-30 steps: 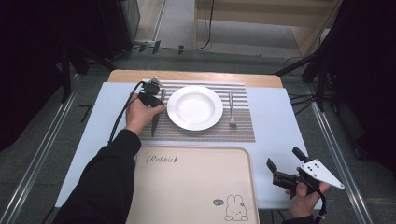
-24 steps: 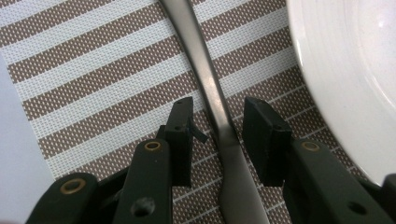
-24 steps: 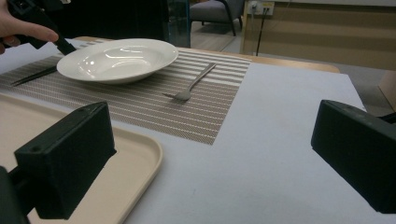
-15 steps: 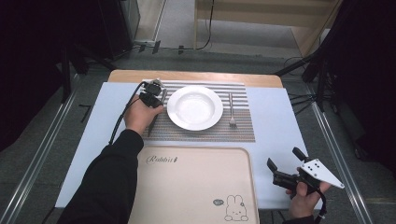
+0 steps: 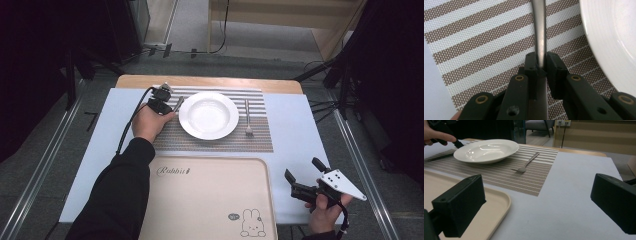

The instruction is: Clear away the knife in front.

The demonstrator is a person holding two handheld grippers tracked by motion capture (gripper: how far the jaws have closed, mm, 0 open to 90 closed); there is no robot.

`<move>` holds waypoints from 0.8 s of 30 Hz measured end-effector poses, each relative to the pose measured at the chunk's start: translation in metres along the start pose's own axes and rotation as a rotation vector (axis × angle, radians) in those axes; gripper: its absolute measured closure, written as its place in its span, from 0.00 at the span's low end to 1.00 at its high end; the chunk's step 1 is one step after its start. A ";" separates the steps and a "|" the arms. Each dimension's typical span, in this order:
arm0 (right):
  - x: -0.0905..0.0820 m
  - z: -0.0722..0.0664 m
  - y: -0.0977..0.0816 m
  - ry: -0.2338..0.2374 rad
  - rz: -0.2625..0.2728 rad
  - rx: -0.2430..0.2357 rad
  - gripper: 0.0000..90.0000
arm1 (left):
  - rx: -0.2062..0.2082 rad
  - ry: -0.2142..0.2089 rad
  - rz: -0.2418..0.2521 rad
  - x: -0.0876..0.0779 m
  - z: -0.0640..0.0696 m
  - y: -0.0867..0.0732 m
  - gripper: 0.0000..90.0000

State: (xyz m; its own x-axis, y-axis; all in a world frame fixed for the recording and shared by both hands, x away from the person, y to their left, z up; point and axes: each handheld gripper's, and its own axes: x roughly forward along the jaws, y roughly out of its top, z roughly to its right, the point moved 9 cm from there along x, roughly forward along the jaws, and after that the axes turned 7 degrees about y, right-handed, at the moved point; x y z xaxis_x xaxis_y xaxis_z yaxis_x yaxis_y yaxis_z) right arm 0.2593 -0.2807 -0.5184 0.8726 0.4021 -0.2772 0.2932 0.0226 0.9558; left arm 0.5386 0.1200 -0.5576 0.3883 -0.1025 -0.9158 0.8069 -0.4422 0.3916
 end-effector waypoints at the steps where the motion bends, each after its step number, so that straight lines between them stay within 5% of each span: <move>1: 0.000 0.000 0.000 0.000 -0.002 0.001 0.00 | 0.001 0.002 0.000 0.000 0.000 0.000 0.87; 14: 0.000 0.003 -0.001 -0.005 -0.006 0.014 0.00 | 0.031 0.000 0.044 0.000 0.000 -0.001 0.88; 24: 0.001 0.004 -0.002 -0.007 -0.014 0.015 0.00 | -0.026 -0.025 0.115 -0.008 -0.008 -0.006 0.88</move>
State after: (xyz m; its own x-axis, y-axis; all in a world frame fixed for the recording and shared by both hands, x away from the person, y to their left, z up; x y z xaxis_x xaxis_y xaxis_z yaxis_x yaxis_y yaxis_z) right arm 0.2613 -0.2838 -0.5207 0.8709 0.3955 -0.2917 0.3116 0.0145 0.9501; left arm 0.5344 0.1302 -0.5520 0.4676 -0.1737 -0.8667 0.7692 -0.4031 0.4957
